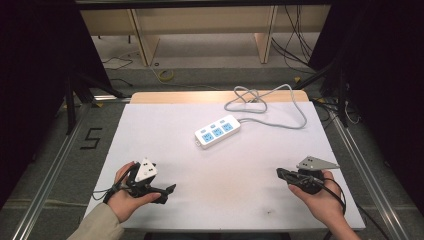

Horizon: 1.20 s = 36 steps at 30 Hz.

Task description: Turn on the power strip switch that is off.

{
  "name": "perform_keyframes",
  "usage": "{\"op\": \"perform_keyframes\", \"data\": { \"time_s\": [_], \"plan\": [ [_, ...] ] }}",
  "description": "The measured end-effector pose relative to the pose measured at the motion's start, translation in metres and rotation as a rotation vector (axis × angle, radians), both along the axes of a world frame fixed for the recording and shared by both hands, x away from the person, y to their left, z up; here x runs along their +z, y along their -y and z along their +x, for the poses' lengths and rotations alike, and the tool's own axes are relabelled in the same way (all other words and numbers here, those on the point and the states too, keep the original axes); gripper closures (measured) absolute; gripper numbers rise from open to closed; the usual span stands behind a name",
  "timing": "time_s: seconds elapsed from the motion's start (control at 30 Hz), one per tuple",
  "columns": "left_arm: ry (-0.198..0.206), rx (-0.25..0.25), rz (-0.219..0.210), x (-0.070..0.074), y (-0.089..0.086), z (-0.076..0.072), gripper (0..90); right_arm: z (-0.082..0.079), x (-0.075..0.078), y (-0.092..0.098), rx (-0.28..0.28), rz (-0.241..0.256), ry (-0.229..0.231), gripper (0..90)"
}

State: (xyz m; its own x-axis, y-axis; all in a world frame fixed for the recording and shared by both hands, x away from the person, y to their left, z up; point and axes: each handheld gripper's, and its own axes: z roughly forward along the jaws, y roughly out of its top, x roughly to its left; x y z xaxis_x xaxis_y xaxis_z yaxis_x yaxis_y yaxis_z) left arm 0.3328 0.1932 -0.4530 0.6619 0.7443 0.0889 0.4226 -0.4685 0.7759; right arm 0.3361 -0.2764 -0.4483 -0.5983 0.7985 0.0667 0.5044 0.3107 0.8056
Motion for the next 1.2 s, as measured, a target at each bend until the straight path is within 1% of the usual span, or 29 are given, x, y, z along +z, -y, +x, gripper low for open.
{"op": "perform_keyframes", "data": {
  "time_s": [0.13, 0.37, 0.53, 0.73, 1.2],
  "plan": [
    [-0.006, 0.0, 0.01, 0.0, 0.001, 0.0, 4.9, 0.003, 0.001, -0.003, -0.011, -0.009, -0.007, 90.0],
    [-0.01, 0.008, 0.013, 0.0, 0.002, 0.0, 5.3, 0.009, 0.004, -0.007, -0.012, -0.009, 0.006, 90.0],
    [-0.02, 0.019, 0.009, -0.001, 0.001, 0.0, 5.4, 0.016, 0.006, -0.016, 0.007, -0.014, 0.013, 90.0],
    [-0.021, 0.012, 0.022, -0.002, 0.002, 0.001, 5.8, 0.026, 0.007, -0.028, 0.032, -0.024, 0.017, 90.0],
    [-0.019, 0.011, 0.028, -0.001, 0.002, 0.0, 6.0, 0.042, 0.008, -0.046, 0.051, -0.04, 0.021, 90.0]
  ]
}}
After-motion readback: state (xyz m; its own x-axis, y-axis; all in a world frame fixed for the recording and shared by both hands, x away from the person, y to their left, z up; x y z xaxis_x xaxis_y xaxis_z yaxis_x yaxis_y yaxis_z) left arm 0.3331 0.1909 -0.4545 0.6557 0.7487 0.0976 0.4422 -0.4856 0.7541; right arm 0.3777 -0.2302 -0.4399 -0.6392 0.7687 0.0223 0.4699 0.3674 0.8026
